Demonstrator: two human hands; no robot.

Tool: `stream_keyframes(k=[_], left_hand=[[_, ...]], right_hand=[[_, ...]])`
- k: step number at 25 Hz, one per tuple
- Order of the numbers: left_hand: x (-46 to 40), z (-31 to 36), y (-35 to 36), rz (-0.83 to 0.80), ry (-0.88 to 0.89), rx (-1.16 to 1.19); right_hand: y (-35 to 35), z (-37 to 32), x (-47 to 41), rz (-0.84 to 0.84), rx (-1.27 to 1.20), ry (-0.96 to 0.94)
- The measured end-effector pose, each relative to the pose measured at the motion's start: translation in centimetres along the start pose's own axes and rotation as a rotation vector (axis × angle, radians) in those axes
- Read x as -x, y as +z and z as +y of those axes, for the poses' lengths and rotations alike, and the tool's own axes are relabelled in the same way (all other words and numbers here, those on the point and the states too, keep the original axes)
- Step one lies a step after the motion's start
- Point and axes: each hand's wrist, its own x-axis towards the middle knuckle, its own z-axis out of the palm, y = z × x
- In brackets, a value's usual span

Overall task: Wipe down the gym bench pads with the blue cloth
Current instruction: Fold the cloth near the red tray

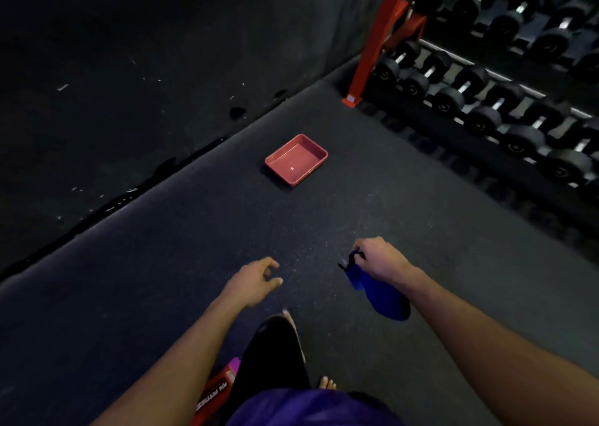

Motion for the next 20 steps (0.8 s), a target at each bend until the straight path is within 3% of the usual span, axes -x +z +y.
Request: stream_keyframes(k=[7,12,14,17,20], left_hand=[[-13.3,1.5,-8.2,0.003,-0.011,0.242],[-19.6,6.3,-15.9,-0.098,0.156,0.290],[-22.0,8.8,-18.2,-0.103,0.237,0.313],[-26.6,12.6,-20.8,-0.073,0.297,0.270],[-31.6,14.5,-24.5,0.220,0.258,0.237]], right_hand=[[-7.8,-1.3,-15.5,0.050,-0.264,0.195],[-14.7,-5.2,-24.8,0.147,-0.407,0.274],[-16.6,-6.4,-28.7,0.232,-0.629,0.345],[-19.7,-8.0,-34.5,0.241,-1.190,0.461],[-23.4,-8.5,-39.6,0.216,-1.522,0.463]])
